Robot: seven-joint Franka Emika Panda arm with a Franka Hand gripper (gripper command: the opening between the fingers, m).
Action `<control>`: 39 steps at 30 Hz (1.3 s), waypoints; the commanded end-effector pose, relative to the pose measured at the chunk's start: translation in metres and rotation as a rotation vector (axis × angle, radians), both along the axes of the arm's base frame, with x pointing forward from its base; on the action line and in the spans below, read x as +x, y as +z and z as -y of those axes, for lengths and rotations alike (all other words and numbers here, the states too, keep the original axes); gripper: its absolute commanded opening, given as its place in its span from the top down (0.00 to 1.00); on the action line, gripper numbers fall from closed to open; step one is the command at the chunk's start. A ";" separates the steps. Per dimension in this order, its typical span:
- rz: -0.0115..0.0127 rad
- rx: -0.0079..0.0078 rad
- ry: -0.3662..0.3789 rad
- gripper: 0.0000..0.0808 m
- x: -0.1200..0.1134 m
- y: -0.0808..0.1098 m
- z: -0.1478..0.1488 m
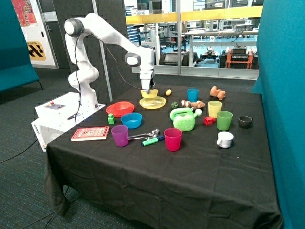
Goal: Place the bowls on the appropriate plate
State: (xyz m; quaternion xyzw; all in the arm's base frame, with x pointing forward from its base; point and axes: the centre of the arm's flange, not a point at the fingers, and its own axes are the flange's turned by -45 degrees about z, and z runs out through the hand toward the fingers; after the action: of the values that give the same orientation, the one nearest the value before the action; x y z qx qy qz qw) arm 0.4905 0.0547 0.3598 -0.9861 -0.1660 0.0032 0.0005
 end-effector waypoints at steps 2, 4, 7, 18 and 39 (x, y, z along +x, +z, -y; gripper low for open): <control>0.0064 0.0000 -0.036 1.00 0.018 -0.008 0.014; 0.0064 0.0000 -0.034 1.00 0.018 -0.011 0.014; 0.0064 0.0000 -0.035 1.00 0.018 -0.015 0.013; 0.0064 0.0000 -0.038 1.00 0.015 -0.037 0.005; 0.0064 0.0000 -0.032 0.62 0.012 -0.049 -0.002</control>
State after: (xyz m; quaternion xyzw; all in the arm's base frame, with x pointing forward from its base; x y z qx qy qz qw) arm 0.5049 0.0552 0.3154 -0.9890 -0.1479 0.0015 0.0009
